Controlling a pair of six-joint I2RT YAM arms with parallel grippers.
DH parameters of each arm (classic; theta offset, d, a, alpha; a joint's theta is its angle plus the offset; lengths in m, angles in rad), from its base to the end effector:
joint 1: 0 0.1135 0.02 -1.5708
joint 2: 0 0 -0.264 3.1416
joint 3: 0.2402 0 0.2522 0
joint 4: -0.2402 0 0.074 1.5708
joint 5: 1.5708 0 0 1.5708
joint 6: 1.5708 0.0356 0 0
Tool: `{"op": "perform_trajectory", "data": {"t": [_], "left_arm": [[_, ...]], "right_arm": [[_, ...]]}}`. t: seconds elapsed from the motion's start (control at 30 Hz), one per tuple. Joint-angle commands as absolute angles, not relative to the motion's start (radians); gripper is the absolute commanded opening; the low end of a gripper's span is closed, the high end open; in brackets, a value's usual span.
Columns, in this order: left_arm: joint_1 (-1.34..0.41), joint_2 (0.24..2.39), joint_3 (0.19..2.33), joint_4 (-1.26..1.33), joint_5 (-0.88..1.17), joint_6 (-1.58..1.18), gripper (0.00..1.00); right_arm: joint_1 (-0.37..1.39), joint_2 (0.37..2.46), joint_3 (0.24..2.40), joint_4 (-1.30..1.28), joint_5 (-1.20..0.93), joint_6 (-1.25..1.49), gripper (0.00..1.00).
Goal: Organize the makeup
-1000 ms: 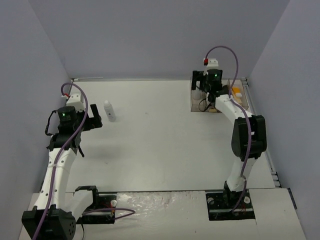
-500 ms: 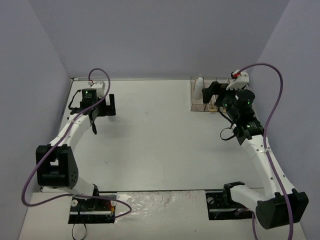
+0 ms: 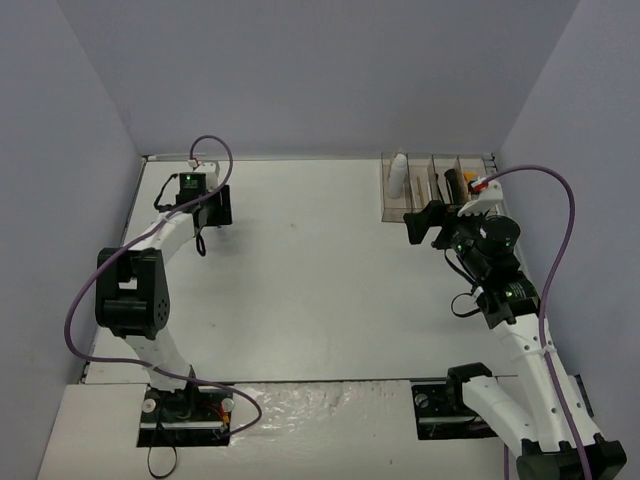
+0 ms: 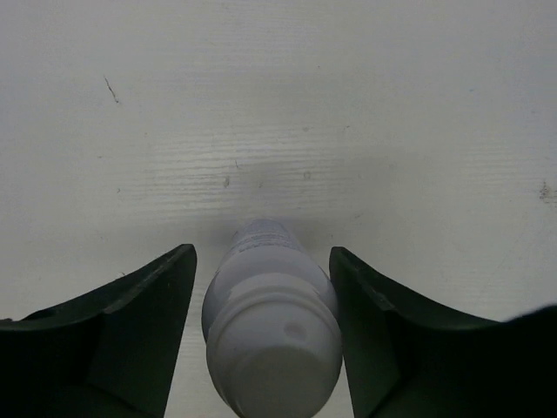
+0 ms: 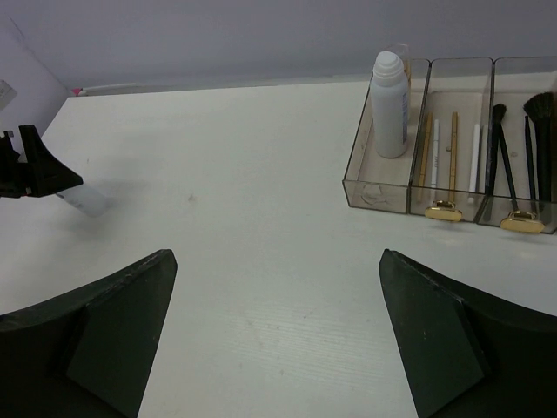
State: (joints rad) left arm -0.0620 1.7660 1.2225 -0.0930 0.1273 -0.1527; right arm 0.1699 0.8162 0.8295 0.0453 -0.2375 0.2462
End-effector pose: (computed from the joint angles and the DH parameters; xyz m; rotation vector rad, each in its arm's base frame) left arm 0.3988 -0.0293 0.2322 -0.0292 2.2133 -0.2598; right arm 0.1875 0.0407 0.3754 -0.1345 1.5297 0.5115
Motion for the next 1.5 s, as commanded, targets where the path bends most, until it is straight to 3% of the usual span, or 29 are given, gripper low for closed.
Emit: {"op": "perform_trajectory", "data": {"t": [0.0,0.07,0.17,0.57,0.8,0.93,1.13,1.2,1.47], "left_arm": [[-0.112,1.696,1.273,-0.033,0.124,-0.176,0.29],[-0.164,1.663,1.273,-0.043,0.117,-0.192,0.11],[-0.241,1.632,1.286,-0.061,0.080,-0.219,0.00],[-0.642,1.786,1.418,-0.025,-0.065,-0.314,0.04],[-0.743,1.872,1.456,-0.019,-0.094,-0.328,0.20],[-0.759,1.883,1.447,-0.017,-0.104,-0.332,0.41],[-0.774,1.857,1.471,-0.034,-0.112,-0.333,0.86],[-0.775,1.833,1.490,-0.051,-0.125,-0.332,0.96],[-0.762,1.640,1.524,-0.138,-0.228,-0.300,0.97]], "right_arm": [[0.170,0.811,0.832,0.087,-0.256,0.249,1.00],[0.170,0.805,0.827,0.085,-0.257,0.250,1.00],[0.170,0.786,0.820,0.076,-0.257,0.249,1.00],[0.170,0.728,0.794,0.013,-0.240,0.236,1.00],[0.172,0.716,0.788,-0.020,-0.238,0.223,1.00],[0.172,0.722,0.778,-0.026,-0.241,0.222,1.00],[0.172,0.740,0.789,-0.036,-0.258,0.208,1.00],[0.172,0.749,0.802,-0.044,-0.267,0.200,1.00],[0.179,0.814,0.839,-0.044,-0.299,0.161,1.00]]}}
